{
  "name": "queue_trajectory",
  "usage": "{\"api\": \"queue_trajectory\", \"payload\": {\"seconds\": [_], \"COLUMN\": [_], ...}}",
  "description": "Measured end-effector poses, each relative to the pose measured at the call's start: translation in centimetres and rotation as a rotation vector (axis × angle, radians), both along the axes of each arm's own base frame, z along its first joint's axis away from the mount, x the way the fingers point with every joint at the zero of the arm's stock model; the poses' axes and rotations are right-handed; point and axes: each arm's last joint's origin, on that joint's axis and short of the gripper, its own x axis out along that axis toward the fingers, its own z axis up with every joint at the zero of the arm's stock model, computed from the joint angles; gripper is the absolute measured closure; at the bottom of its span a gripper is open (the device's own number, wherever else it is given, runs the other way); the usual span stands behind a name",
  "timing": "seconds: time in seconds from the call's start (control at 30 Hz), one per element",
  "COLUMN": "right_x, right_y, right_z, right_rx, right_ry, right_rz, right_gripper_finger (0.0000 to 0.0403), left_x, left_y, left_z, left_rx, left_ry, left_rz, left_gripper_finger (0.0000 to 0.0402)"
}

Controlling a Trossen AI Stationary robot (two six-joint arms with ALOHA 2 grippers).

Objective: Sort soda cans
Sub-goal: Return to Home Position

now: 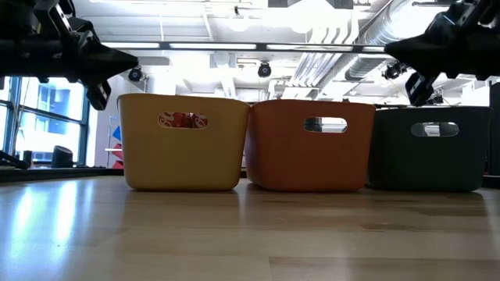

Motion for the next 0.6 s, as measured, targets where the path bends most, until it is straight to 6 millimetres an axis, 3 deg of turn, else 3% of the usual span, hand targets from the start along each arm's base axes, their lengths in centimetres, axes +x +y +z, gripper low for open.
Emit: {"api": "queue_trajectory", "payload": {"seconds": [0.2, 0.47, 0.6], "right_x": [0.0, -0.1, -0.2], "right_y": [0.1, 0.1, 0.0], "right_z": [-0.4, -2.9, -3.3], "right_rx": [-0.071, -0.085, -0.088], "right_ry": [0.040, 0.300, 0.349], "right_rz": [0.031, 0.028, 0.027], "right_gripper_finger": [0.0403, 0.0403, 0.0403], "left_x": [0.0, 0.0, 0.0], "left_y": [0.0, 0.0, 0.0], "left_z": [0.0, 0.0, 0.0], "left_rx": [0.000, 0.000, 0.000], "left_ry": [0.000, 0.000, 0.000], "left_rz": [0.000, 0.000, 0.000], "left_gripper_finger": [0.0402, 0.0402, 0.0402]}}
